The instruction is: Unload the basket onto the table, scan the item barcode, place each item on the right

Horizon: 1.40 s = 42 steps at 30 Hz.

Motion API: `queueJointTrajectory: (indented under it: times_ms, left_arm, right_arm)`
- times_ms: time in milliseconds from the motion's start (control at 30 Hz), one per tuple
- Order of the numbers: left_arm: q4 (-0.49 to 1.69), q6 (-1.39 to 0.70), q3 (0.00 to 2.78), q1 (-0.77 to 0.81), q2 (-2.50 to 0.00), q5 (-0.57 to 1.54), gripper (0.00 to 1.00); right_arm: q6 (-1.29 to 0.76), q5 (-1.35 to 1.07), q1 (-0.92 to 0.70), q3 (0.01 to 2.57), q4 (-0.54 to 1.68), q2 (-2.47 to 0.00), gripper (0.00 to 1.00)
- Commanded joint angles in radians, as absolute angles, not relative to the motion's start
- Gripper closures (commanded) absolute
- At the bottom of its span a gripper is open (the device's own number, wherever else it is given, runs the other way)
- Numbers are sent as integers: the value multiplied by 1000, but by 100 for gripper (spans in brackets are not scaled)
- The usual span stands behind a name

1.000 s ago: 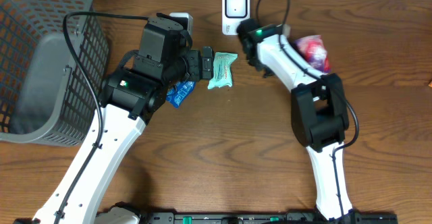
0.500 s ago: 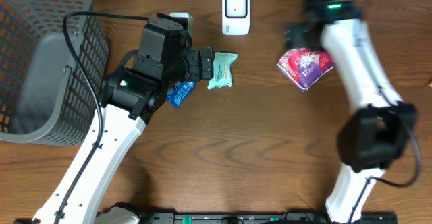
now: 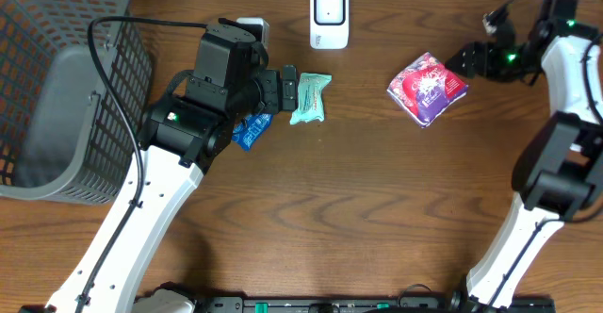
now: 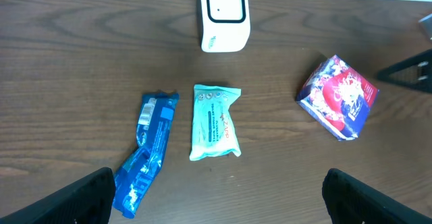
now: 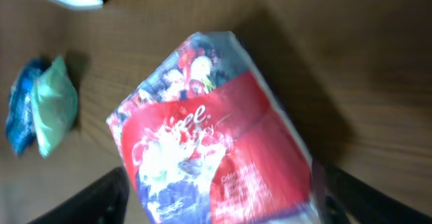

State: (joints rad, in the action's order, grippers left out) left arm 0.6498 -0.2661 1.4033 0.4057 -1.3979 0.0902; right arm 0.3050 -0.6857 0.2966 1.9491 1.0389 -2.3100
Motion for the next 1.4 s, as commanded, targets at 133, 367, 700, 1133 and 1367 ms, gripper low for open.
queueJointTrajectory:
  times_ms: [133,367,700,1133,1367]
  left_arm:
    - [651,-271,1422,402,-1401,78,2]
    - [651,-271,1422,402,-1401,77,2]
    - [651,-271,1422,402,-1401,77,2]
    - [651,-271,1422,402,-1401,77,2]
    - [651,-271,1422,402,-1401,78,2]
  right_arm:
    - [379,-828,273,1946,1063,-2433,32]
    - [366,-828,260,1947,1097,-2426,84]
    - [290,-933,212,1948,1139,-2370,99]
    - [-419,-603,-44,1948,560,-2173,99]
    - [-565,-253,-231,1948,404,-2209,99]
